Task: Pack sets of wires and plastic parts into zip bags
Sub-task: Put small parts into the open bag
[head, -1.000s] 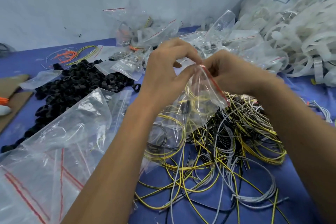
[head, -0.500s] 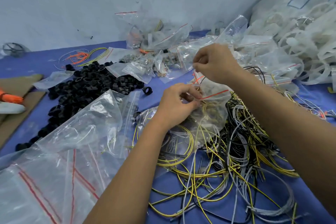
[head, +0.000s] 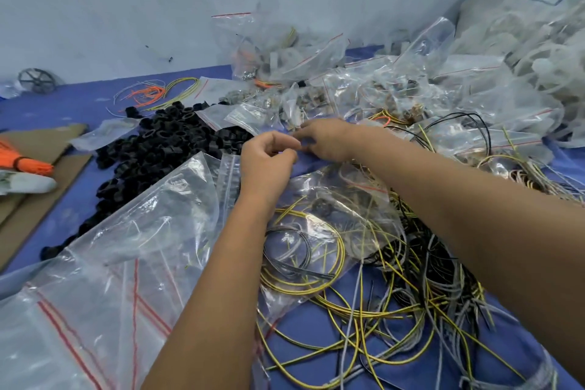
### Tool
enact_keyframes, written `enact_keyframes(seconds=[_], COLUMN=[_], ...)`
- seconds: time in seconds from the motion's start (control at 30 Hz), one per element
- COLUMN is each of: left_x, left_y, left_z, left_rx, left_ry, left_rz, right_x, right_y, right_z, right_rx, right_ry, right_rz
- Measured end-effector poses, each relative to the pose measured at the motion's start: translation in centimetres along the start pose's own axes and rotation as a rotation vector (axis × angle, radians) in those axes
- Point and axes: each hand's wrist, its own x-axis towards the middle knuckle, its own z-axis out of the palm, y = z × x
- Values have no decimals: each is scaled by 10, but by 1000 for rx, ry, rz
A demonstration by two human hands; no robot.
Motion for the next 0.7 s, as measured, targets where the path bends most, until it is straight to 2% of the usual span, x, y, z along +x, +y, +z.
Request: enact_keyframes(seconds=[0.1,0.23,0.37,0.5,0.63,0.7], left_x=[-1,-2,-2,-1,-1,-2], left_y=[-1,-1,-1,-2,-2,-1], left_z=[1,2,2,2,1,1], left_rx=[-11,5,-3,-11,-18,-25], left_ry=[18,19,29,34,21,17], left_rz=[-26,-30,-29,-42,-42,-39], right_x=[-3,0,15,26,11,1], right_y=[2,5,2,-6,-9,-5], right_z=[-8,-19,-5,7,5,2], right_rx=[21,9,-47,108,-6,9], right_ry=[168,249,209,55,313,350], right_rz=[46,145,130,49,114,126])
